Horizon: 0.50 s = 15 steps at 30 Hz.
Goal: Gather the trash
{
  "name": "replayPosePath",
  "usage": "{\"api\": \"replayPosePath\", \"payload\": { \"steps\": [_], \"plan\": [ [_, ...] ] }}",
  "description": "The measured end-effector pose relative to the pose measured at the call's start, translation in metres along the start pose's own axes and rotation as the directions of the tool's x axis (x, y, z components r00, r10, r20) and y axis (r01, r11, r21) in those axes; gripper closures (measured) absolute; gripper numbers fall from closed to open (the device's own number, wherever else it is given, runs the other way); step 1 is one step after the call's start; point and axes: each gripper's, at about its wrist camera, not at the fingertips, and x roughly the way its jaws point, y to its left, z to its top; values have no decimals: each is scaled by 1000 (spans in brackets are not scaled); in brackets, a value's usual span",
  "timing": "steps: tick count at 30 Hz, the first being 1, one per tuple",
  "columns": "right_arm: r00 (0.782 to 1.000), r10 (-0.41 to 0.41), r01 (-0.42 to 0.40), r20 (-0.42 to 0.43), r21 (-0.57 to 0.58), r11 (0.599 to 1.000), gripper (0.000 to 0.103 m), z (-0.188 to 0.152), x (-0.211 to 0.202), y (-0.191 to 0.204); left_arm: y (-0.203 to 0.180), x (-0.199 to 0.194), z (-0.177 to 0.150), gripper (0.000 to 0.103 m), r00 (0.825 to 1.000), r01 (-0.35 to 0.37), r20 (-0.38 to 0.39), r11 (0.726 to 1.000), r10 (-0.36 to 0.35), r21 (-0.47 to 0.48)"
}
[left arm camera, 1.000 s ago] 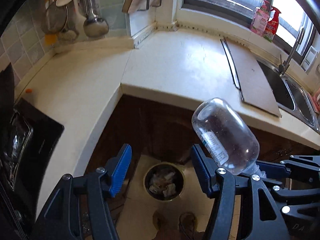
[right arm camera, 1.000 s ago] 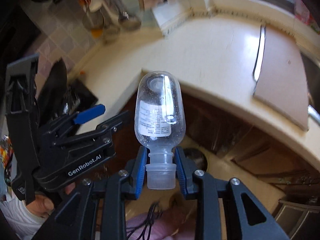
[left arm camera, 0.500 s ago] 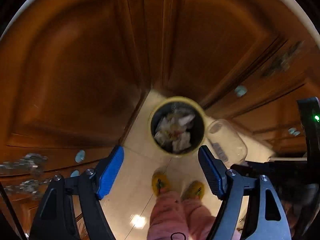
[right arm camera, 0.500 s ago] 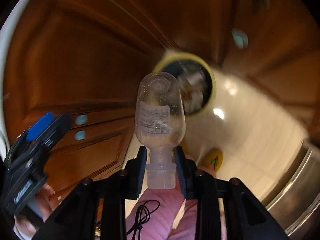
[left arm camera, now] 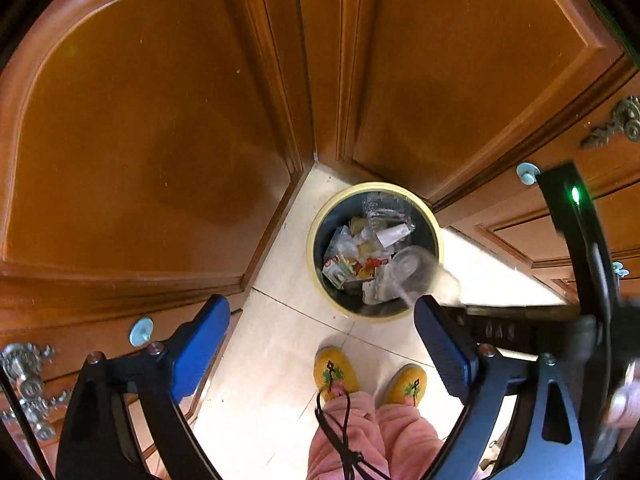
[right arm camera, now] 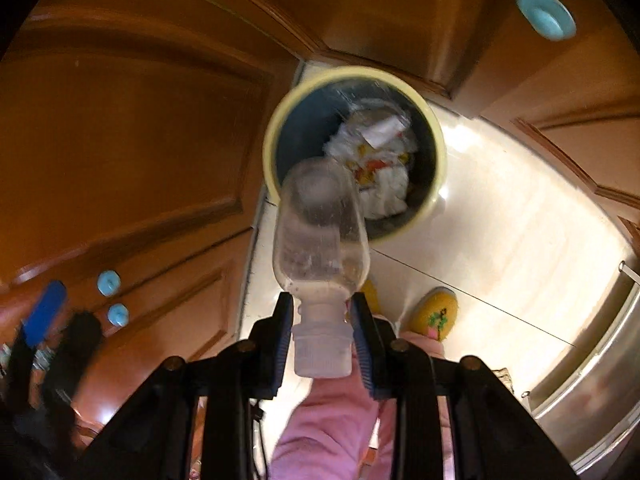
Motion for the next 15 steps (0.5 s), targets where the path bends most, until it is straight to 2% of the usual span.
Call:
{"api": "replayPosePath", "payload": {
  "steps": [2, 3, 8, 15],
  "plan": [
    [1000, 6, -6, 29, 13, 1000, 54, 5, -9, 5, 2, -3, 4, 10, 1000, 1, 3, 1000, -1, 0],
    [999, 12, -13, 48, 17, 1000, 52, 6, -14, 9, 3, -5, 6, 10, 1000, 3, 4, 1000, -3, -2],
    [997, 10, -11, 80, 16, 1000, 50, 3, -31, 11, 6, -15, 14, 7, 1000, 8, 10, 1000, -8, -12],
    [986, -9, 9, 166, 1, 1000, 50, -26, -79, 4, -2, -36, 25, 7, 1000, 18, -6, 1000, -18, 17]
  ]
}}
